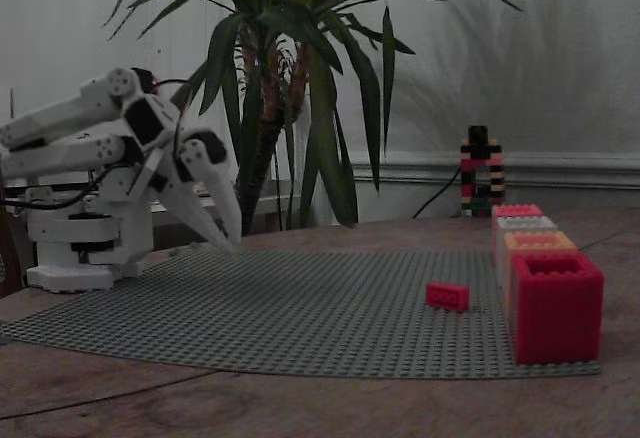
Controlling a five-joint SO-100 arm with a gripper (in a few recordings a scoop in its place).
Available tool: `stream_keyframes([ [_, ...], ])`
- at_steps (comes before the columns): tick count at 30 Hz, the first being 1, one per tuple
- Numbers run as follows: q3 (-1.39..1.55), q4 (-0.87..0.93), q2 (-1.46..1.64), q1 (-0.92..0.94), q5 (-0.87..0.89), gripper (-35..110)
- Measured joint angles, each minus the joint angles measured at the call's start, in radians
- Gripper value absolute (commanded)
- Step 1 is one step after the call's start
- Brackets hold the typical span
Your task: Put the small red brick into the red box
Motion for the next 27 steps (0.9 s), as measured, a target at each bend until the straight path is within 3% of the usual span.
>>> stream_keyframes([
  [5, -0.17, -0.123, -0.242, 0.0, -0.091, 0],
  [17, -0.609, -0.267, -0.954, 0.052, -0.612, 0],
  [27, -0.828, -0.414, -1.287, 0.087, -0.885, 0],
])
